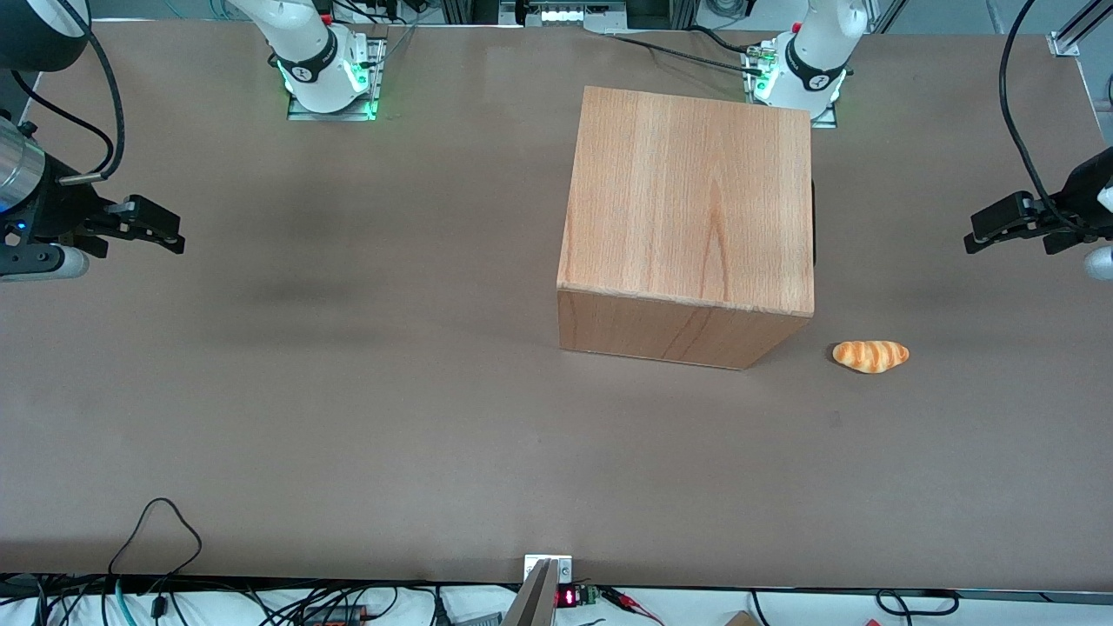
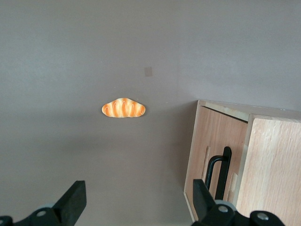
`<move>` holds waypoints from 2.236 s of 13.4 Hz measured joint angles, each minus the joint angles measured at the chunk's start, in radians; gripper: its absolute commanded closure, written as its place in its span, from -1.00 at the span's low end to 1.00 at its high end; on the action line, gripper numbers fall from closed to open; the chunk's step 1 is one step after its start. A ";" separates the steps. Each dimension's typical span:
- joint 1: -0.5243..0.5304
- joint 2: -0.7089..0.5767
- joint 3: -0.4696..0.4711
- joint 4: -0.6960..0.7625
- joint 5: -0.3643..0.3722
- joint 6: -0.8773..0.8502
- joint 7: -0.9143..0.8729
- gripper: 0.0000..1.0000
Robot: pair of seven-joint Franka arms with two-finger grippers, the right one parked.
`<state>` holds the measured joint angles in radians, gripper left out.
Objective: Open top drawer with left arm
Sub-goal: 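Move the left gripper toward the black drawer handle on the cabinet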
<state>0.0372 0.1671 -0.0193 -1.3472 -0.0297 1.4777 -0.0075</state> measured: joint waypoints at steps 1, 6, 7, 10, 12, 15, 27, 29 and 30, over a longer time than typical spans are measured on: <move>0.000 0.000 0.000 0.000 0.000 0.000 0.000 -1.00; 0.001 0.002 0.000 -0.008 0.000 0.000 0.000 -1.00; 0.001 0.004 0.000 -0.012 0.000 -0.001 0.000 -1.00; 0.001 0.021 -0.001 -0.027 0.000 -0.012 0.000 -1.00; 0.001 0.036 -0.001 -0.034 0.000 -0.021 0.000 -1.00; 0.001 0.084 -0.001 -0.043 0.000 -0.068 0.000 -1.00; 0.030 0.133 -0.022 -0.124 -0.074 -0.082 0.088 -1.00; 0.026 0.133 -0.035 -0.125 -0.075 -0.085 0.101 -1.00; 0.026 0.133 -0.037 -0.126 -0.075 -0.089 0.105 -1.00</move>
<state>0.0628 0.3004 -0.0567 -1.4734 -0.1050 1.3886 0.0971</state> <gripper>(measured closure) 0.000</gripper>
